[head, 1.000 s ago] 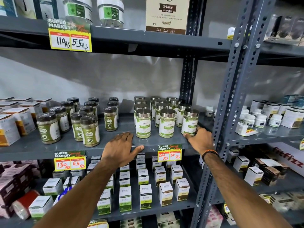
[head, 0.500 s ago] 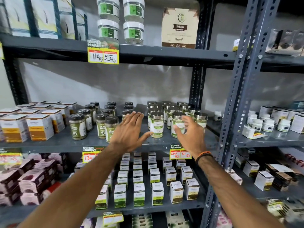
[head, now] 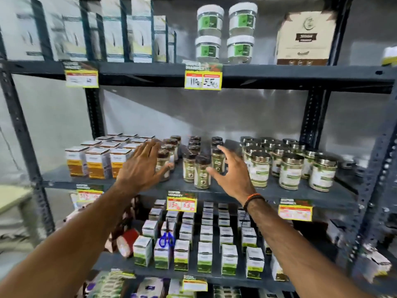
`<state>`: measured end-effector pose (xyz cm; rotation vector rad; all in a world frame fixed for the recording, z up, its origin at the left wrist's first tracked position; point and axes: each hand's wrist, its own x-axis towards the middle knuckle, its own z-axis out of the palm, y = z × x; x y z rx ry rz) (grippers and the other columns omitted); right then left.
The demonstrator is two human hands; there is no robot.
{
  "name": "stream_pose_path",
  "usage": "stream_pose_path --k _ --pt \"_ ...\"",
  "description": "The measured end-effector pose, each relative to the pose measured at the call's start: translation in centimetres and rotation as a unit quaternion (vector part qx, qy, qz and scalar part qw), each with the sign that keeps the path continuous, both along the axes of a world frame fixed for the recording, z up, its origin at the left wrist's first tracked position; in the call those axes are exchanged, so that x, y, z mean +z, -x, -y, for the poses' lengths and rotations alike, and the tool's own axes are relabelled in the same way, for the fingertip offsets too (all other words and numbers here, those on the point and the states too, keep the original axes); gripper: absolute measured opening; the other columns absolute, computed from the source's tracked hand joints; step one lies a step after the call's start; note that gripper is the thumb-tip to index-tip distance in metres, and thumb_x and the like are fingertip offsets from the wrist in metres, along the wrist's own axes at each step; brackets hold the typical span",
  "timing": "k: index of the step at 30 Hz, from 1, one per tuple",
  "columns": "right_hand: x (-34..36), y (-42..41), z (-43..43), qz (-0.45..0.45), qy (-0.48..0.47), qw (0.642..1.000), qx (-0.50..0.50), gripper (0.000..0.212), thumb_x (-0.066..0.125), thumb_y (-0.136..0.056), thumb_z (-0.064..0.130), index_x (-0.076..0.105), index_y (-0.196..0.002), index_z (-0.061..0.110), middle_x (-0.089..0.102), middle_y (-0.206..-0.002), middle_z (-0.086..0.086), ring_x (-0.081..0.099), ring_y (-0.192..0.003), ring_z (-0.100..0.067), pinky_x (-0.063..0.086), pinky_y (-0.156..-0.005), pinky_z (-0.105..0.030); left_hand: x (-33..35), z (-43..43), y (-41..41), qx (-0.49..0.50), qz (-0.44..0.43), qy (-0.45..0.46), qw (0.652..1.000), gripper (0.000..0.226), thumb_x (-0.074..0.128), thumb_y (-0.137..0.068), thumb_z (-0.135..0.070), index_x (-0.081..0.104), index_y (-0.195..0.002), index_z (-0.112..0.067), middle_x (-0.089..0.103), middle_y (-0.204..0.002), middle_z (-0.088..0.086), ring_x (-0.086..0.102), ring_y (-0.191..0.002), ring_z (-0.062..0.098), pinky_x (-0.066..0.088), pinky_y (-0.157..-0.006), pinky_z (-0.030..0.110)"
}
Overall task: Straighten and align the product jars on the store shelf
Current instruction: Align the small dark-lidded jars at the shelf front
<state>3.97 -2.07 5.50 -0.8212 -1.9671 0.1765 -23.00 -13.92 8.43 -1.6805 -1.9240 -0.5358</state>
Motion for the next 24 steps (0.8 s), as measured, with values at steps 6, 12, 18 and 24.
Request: stream_pose_path --k 6,12,18,24 --pt "-1.7 2.8 -1.0 0.009 0.001 1.0 -0.005 0.081 0.073 -0.087 0.056 0.039 -0.156 0.032 0.05 -0.152 -0.004 0.05 -0.134 -0.021 0.043 -0.107 -0.035 -3.6 -1.4 4.4 0.022 0.012 0.038 0.999 0.094 0.021 -0.096 -0.079 0.033 -0.155 -0.007 0.04 -0.161 0.018 0.036 -0.149 0.032 0.033 -0.119 0.049" --pt "-3.3 3.6 -1.7 0.036 -0.001 0.999 -0.027 0.081 0.075 -0.086 0.055 0.042 -0.155 0.027 0.049 -0.154 -0.004 0.05 -0.136 -0.022 0.045 -0.109 -0.045 -7.9 -3.3 6.7 0.011 0.051 0.084 0.995 0.098 0.022 -0.094 -0.084 0.033 -0.155 -0.008 0.041 -0.16 0.017 0.041 -0.146 0.033 0.035 -0.117 0.05" --pt "-4.5 3.7 -2.1 0.016 0.004 0.999 -0.028 0.087 0.082 -0.083 0.047 0.039 -0.155 0.027 0.06 -0.143 -0.004 0.063 -0.118 -0.021 0.056 -0.096 -0.044 -9.4 -4.5 7.5 -0.001 0.078 0.124 0.989 0.091 0.015 -0.095 -0.082 0.036 -0.152 -0.014 0.047 -0.156 0.014 0.048 -0.139 0.032 0.047 -0.106 0.053" --pt "-4.6 3.4 -2.7 -0.001 -0.011 0.999 -0.052 0.084 0.086 -0.079 0.042 0.043 -0.151 0.032 0.066 -0.131 -0.001 0.067 -0.096 -0.015 0.062 -0.08 -0.031 -9.7 -4.6 7.6 0.003 0.055 0.12 0.991 0.093 0.007 -0.095 -0.08 0.044 -0.149 -0.014 0.053 -0.153 0.011 0.051 -0.137 0.028 0.049 -0.106 0.05"
